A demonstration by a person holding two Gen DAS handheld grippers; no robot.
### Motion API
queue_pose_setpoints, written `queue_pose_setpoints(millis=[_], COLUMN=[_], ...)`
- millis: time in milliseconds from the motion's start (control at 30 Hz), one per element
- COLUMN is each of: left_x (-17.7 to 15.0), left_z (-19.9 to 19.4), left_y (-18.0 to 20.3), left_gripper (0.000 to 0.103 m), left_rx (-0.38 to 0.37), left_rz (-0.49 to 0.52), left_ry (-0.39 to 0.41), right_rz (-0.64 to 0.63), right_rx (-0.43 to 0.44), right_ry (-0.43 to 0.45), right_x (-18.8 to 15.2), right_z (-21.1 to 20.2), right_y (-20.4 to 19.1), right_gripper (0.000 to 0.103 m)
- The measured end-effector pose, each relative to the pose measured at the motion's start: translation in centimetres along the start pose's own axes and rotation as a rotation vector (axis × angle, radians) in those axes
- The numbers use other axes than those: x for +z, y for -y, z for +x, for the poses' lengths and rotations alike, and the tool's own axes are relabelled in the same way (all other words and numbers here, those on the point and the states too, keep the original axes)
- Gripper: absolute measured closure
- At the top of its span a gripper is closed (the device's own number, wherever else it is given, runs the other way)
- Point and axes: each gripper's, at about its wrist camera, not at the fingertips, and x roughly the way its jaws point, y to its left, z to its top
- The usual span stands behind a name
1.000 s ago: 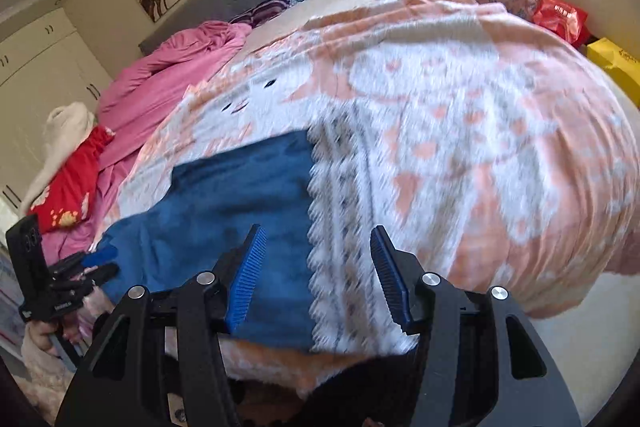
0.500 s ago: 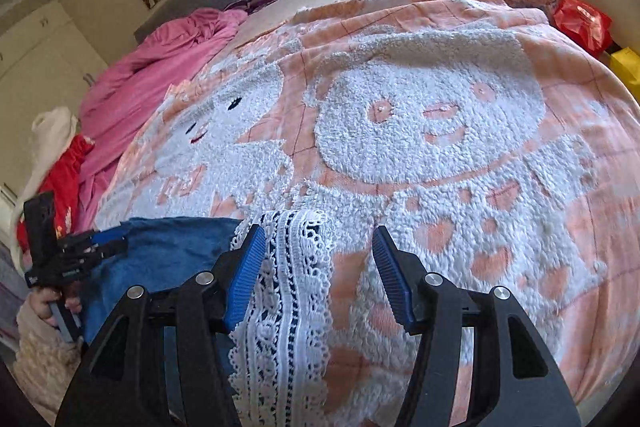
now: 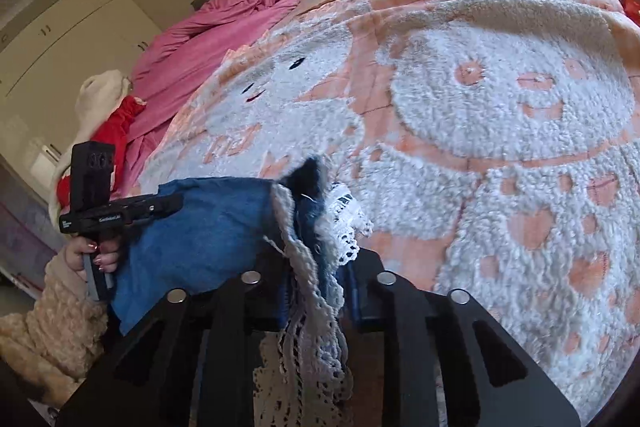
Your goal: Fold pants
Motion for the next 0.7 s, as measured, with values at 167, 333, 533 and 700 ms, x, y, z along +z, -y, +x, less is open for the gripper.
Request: queue_pose_setpoints(millis=[167, 333, 533, 700], left_x=[0.5, 2.1, 2.2, 1.6], left_z=[-1.1, -1.9, 1.1, 2.3], left_y=[0.7, 3.0, 2.0, 1.3], left_gripper=[0.094, 0.094, 0.094, 0.092], left_rx=[0.090, 0.171, 0.263, 0.291], left_rz=[-0.005, 0.064, 0.054, 0.045], left_ry=[0.032, 0.091, 0.066, 0.066], right_rz=[-0.088, -0.191, -0.223, -0.206], right_rx=[-0.035, -0.103, -0.204, -0.260], right_ry=[0.076, 0.098, -0.034, -0.068], right_x=[0.8, 3.7, 5.4, 4.8], right_z=[-2.9, -4.1, 1.2, 3.8], right_y=[-2.2, -3.3, -1.2, 0.4], right_gripper=[0.087, 0.087, 0.087, 0.075])
